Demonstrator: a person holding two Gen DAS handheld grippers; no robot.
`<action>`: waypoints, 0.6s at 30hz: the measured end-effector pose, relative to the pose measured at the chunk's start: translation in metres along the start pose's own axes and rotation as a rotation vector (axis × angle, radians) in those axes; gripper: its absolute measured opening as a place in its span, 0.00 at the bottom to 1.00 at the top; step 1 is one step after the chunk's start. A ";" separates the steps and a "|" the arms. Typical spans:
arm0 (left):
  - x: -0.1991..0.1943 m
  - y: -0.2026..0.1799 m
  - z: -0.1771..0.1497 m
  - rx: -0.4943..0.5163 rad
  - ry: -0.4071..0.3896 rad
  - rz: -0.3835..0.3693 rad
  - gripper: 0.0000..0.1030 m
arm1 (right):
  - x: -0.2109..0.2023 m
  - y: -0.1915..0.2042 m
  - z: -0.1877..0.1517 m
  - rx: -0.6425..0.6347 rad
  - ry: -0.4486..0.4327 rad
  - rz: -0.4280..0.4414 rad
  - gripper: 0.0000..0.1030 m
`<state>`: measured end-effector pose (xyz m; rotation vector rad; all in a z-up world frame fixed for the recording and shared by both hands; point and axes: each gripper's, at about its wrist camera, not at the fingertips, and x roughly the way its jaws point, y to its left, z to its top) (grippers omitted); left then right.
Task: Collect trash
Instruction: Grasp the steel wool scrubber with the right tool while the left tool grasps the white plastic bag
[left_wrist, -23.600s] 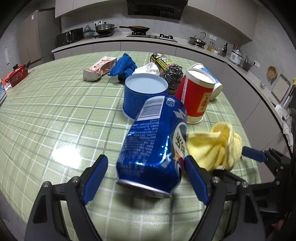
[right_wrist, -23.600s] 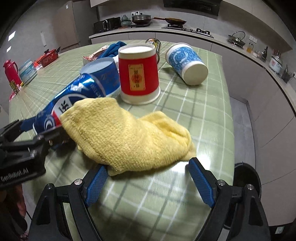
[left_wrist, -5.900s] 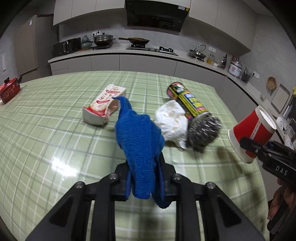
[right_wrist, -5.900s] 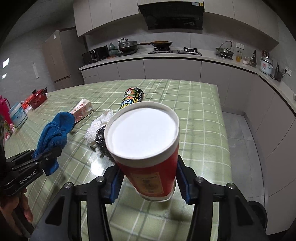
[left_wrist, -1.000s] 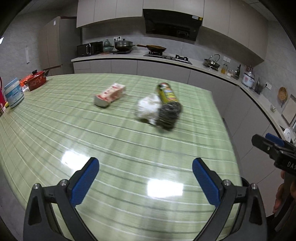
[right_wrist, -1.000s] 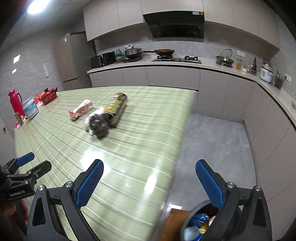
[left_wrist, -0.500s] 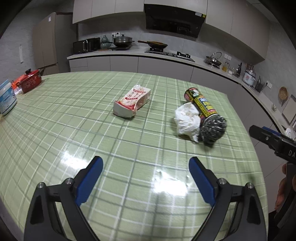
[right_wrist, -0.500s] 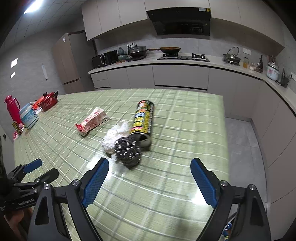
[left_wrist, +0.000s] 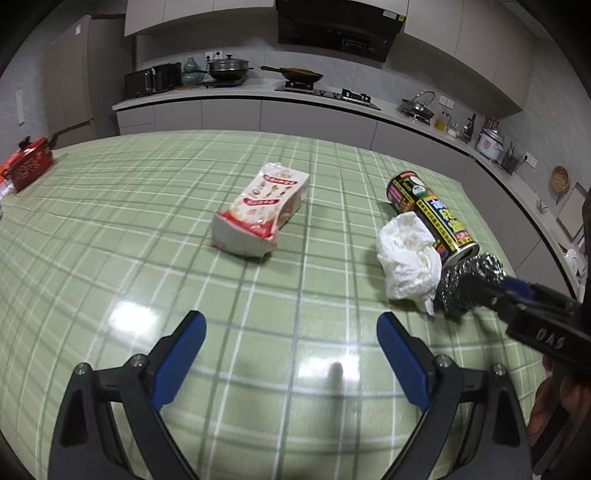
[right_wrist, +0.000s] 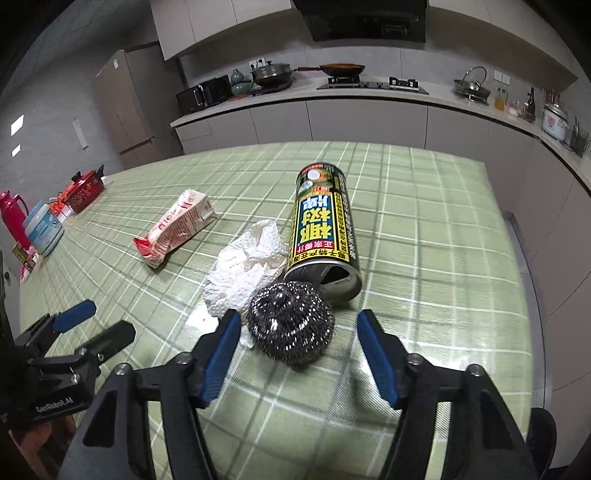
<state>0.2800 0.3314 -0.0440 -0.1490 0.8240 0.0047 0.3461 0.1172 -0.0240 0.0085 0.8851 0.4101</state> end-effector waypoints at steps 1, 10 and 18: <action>0.003 -0.003 0.001 0.003 0.005 -0.015 0.91 | 0.001 -0.001 0.000 0.003 0.000 0.000 0.49; 0.027 -0.062 0.011 0.082 0.029 -0.135 0.89 | -0.007 -0.031 0.004 0.023 -0.022 -0.049 0.45; 0.055 -0.087 0.028 0.096 0.082 -0.196 0.64 | -0.008 -0.063 0.009 0.065 -0.034 -0.079 0.45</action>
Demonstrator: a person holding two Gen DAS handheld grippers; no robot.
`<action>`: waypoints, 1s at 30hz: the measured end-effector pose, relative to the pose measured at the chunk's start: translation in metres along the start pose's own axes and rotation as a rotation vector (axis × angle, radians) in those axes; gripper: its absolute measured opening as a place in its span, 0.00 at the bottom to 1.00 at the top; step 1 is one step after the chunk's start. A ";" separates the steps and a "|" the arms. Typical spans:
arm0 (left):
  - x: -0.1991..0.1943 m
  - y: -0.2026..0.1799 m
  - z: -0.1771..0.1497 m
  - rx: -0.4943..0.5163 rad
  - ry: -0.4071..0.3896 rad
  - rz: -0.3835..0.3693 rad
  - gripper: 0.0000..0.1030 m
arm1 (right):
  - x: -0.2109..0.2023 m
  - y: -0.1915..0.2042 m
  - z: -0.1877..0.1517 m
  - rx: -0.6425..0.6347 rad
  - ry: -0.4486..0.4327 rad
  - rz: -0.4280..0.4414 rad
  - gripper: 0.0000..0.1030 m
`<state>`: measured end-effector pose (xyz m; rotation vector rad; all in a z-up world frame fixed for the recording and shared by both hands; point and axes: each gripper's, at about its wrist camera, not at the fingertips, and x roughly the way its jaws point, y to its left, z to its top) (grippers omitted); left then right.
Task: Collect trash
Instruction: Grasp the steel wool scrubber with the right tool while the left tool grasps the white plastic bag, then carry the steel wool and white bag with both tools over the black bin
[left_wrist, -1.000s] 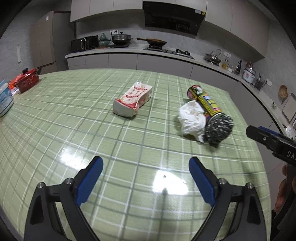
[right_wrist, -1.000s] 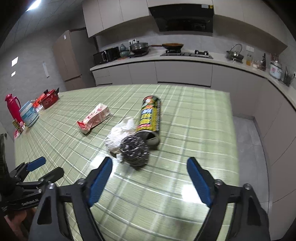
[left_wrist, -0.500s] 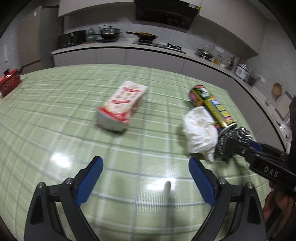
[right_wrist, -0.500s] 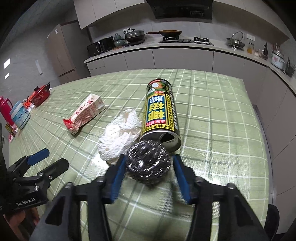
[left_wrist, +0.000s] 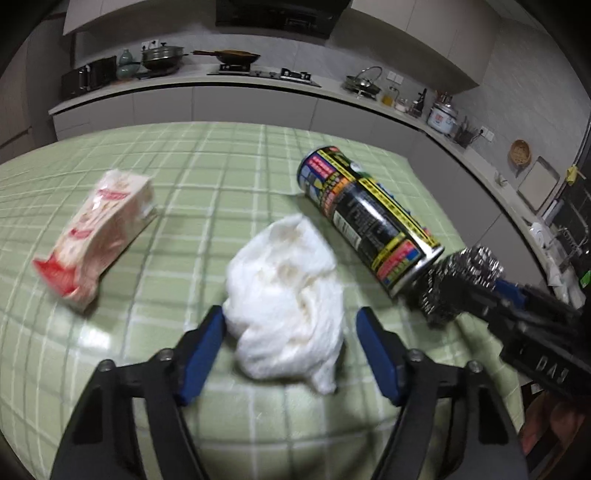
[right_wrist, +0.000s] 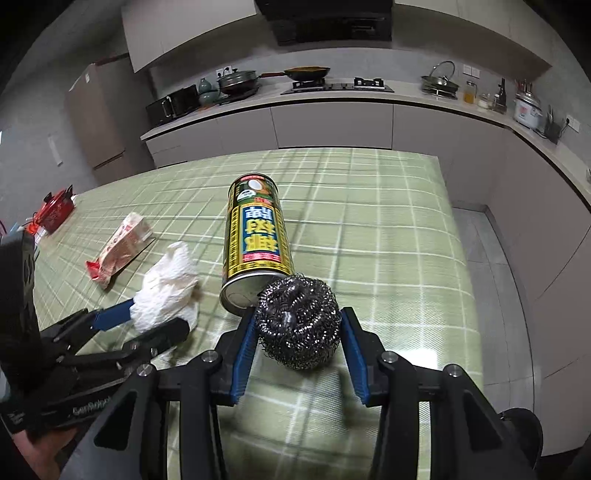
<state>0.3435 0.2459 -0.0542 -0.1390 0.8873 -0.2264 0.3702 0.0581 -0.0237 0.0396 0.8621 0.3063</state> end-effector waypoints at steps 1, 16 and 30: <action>0.002 -0.001 0.002 0.008 0.000 0.007 0.51 | 0.001 -0.001 0.000 -0.002 -0.002 0.003 0.45; -0.025 0.011 -0.003 -0.012 -0.053 0.001 0.36 | -0.015 -0.001 0.001 -0.021 -0.042 0.027 0.43; -0.053 -0.006 -0.020 0.000 -0.080 0.024 0.36 | -0.057 -0.008 -0.016 -0.041 -0.074 0.041 0.43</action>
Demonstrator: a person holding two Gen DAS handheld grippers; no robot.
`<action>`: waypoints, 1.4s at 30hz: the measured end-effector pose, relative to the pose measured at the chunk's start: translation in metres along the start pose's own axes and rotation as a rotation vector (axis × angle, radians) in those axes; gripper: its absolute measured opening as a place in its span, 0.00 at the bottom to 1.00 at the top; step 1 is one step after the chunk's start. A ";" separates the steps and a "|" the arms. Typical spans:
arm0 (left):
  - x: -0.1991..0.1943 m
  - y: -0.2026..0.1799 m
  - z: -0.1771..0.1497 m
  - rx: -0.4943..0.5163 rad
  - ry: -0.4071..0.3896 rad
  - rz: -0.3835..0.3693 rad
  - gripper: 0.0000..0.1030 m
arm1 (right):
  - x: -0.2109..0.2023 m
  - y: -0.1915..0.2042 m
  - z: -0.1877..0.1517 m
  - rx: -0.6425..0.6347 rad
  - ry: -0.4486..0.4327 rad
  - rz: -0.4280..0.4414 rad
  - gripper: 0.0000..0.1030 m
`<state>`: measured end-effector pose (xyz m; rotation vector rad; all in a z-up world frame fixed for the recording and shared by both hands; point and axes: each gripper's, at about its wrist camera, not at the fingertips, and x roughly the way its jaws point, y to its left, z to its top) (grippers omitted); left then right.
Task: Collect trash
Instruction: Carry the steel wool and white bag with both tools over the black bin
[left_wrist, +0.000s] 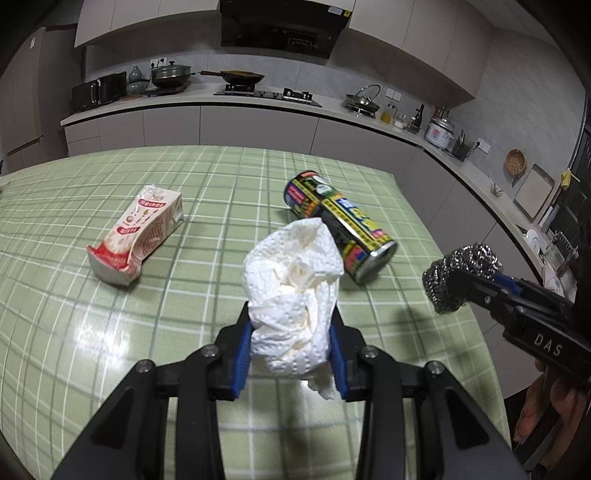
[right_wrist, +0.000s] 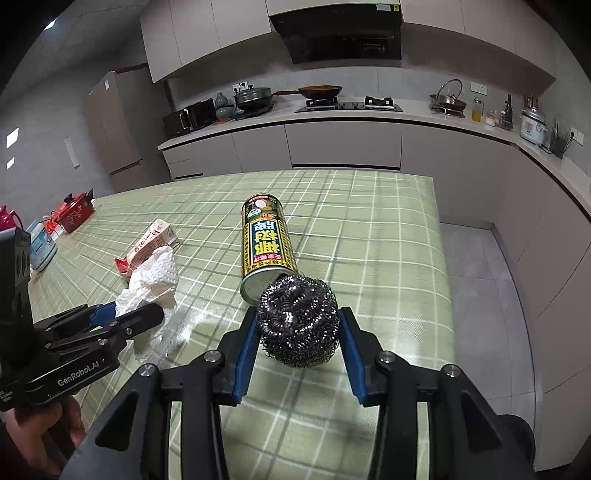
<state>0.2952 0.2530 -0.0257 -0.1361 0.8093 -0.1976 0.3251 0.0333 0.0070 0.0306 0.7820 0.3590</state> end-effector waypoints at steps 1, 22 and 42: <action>-0.003 -0.003 -0.002 0.001 -0.004 0.001 0.36 | -0.003 -0.002 -0.001 -0.002 -0.002 -0.001 0.43; -0.029 -0.090 -0.042 0.020 -0.029 0.018 0.36 | -0.085 -0.062 -0.047 -0.006 -0.029 -0.018 0.43; -0.043 -0.199 -0.085 0.064 -0.029 -0.048 0.36 | -0.163 -0.143 -0.101 0.001 -0.038 -0.112 0.43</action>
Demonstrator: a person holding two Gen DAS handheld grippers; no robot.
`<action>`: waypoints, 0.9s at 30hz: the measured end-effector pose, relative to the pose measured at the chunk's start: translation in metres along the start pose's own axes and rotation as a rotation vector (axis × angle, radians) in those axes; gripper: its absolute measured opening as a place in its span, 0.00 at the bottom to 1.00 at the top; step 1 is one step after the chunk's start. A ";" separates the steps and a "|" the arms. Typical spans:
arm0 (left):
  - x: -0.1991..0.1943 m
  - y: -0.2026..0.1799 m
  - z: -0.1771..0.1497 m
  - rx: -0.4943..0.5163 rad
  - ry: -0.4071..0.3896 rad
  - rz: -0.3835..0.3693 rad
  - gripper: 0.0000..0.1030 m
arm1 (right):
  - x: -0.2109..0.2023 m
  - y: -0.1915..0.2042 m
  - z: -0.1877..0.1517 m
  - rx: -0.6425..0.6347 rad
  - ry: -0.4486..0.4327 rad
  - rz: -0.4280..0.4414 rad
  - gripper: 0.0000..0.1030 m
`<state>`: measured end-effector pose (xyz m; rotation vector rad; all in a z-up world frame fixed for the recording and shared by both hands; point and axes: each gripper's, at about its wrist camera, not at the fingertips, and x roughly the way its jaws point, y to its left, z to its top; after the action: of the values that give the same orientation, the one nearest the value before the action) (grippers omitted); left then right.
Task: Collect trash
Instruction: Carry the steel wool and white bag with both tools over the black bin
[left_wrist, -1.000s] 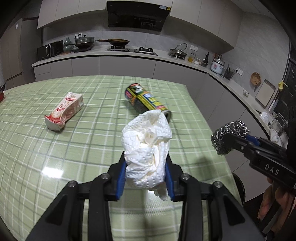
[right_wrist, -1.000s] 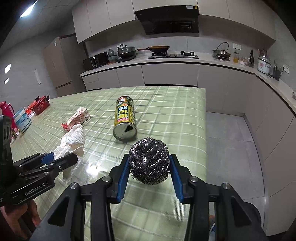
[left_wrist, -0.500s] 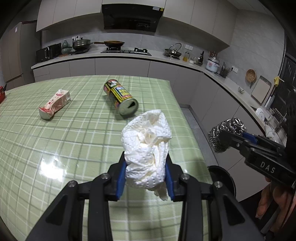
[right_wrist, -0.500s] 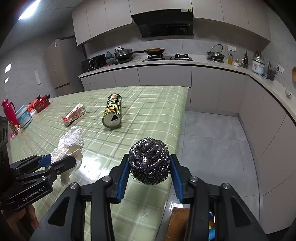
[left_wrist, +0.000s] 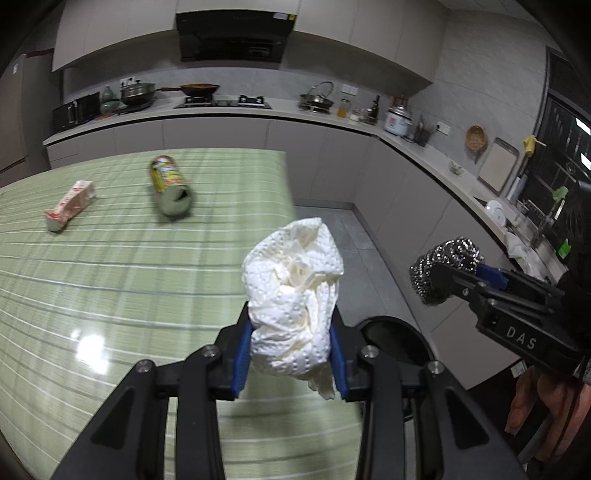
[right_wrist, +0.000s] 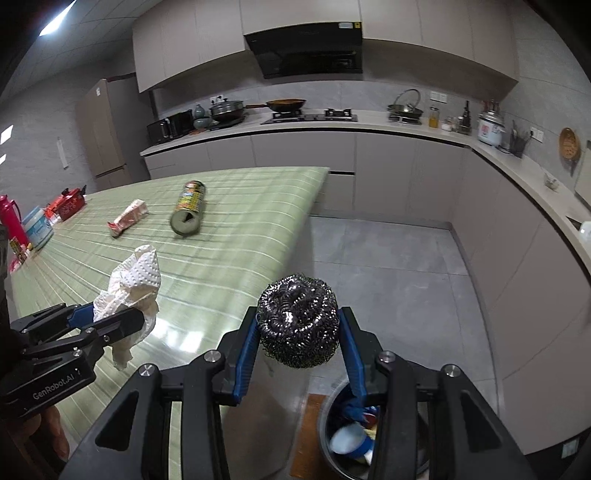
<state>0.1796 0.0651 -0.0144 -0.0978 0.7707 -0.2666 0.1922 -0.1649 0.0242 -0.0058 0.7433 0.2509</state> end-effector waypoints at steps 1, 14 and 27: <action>0.001 -0.009 -0.002 0.005 0.003 -0.009 0.36 | -0.004 -0.008 -0.004 0.005 0.002 -0.009 0.43; 0.022 -0.109 -0.023 0.073 0.042 -0.100 0.36 | -0.043 -0.099 -0.046 0.066 0.022 -0.114 0.43; 0.050 -0.152 -0.036 0.120 0.095 -0.117 0.36 | -0.040 -0.142 -0.067 0.091 0.054 -0.134 0.43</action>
<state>0.1581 -0.0940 -0.0455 -0.0170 0.8427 -0.4299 0.1510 -0.3177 -0.0102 0.0235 0.8037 0.0890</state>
